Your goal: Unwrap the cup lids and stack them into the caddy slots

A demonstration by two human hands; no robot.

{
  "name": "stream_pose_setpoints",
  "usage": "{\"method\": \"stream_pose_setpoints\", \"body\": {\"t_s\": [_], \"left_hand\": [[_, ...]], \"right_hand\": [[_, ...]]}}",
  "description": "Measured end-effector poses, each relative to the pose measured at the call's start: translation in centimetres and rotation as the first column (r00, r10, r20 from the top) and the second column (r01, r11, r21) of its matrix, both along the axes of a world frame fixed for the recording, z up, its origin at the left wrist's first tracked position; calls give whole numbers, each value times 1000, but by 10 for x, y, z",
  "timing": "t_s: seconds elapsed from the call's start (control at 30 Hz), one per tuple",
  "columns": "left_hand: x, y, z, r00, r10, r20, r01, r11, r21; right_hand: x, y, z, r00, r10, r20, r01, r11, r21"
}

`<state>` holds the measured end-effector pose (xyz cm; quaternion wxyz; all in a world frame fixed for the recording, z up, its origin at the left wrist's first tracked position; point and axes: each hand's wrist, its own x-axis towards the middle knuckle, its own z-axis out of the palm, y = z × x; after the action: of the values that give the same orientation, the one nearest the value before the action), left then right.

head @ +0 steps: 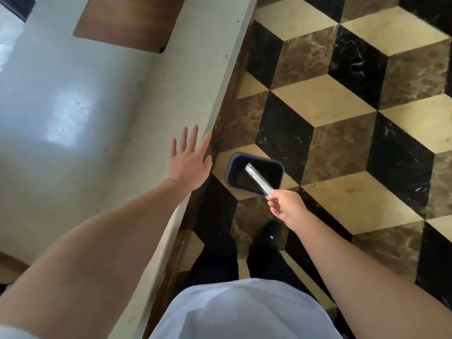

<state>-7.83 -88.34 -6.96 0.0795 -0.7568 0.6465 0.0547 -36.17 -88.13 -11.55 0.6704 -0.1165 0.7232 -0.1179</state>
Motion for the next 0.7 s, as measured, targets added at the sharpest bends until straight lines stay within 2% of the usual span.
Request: {"method": "stream_pose_setpoints", "body": {"t_s": [0.13, 0.27, 0.4, 0.5, 0.53, 0.63, 0.7], "left_hand": [[10, -27, -16, 994, 84, -63, -84, 996, -2], [0, -32, -35, 984, 154, -87, -160, 985, -71], [4, -33, -41, 995, 91, -39, -95, 989, -117], [8, -31, -45, 996, 82, -28, -85, 989, -125], [9, -30, -46, 996, 82, -23, -85, 989, -122], [9, -33, -45, 995, 92, -25, -94, 991, -90], [9, -33, -43, 994, 97, -41, -100, 992, -72]], "right_hand": [[18, -26, -21, 996, 9, -93, -8, 1000, 12], [32, -49, -37, 978, 62, -200, -51, 997, 60], [44, -68, -52, 960, 133, -248, -111, 989, 101], [50, -75, -69, 959, 171, -227, -136, 977, 161], [54, -78, -72, 957, 148, -248, -106, 979, 176], [65, -84, -87, 916, 211, -341, -154, 970, 186], [78, -92, -97, 953, 162, -256, -100, 966, 238]]}}
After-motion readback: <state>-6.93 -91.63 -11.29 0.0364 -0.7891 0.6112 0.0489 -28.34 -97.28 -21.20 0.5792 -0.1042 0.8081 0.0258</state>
